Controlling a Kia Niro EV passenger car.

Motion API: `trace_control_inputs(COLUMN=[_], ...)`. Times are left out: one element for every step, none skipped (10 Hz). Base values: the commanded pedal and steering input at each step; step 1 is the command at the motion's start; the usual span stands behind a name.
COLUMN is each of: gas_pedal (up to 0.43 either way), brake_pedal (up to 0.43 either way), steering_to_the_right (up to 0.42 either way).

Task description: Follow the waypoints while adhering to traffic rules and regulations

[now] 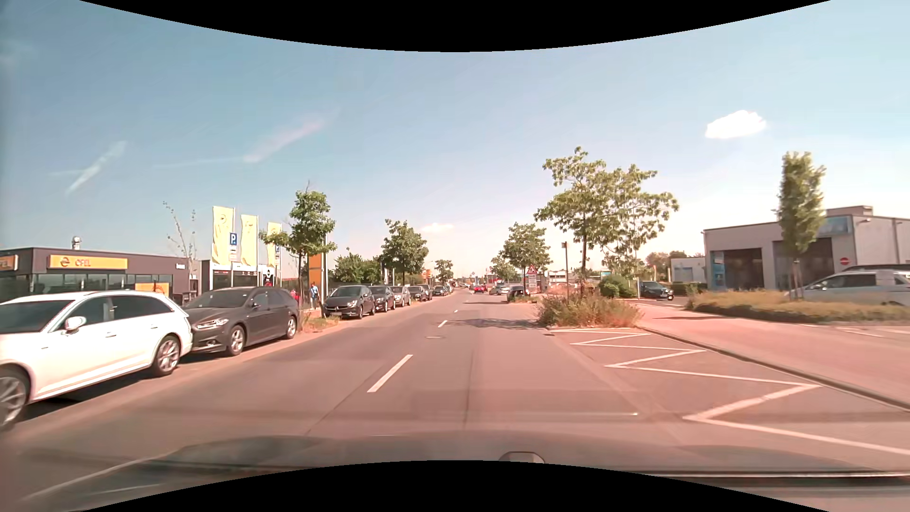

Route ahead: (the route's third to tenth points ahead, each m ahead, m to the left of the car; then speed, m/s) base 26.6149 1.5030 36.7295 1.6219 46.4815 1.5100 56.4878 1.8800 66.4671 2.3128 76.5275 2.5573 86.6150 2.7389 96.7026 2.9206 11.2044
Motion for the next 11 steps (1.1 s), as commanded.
trace_control_inputs(gas_pedal=[0.000,0.000,0.000,0.000,0.000,0.000,0.000,0.000,0.000,0.000,0.000], brake_pedal=[0.000,0.000,0.000,0.000,0.000,0.000,0.000,0.000,0.000,0.000,0.000], steering_to_the_right=[-0.005,-0.005,-0.005,-0.005,-0.005,-0.005,-0.005,-0.005,-0.005,-0.005,-0.005])
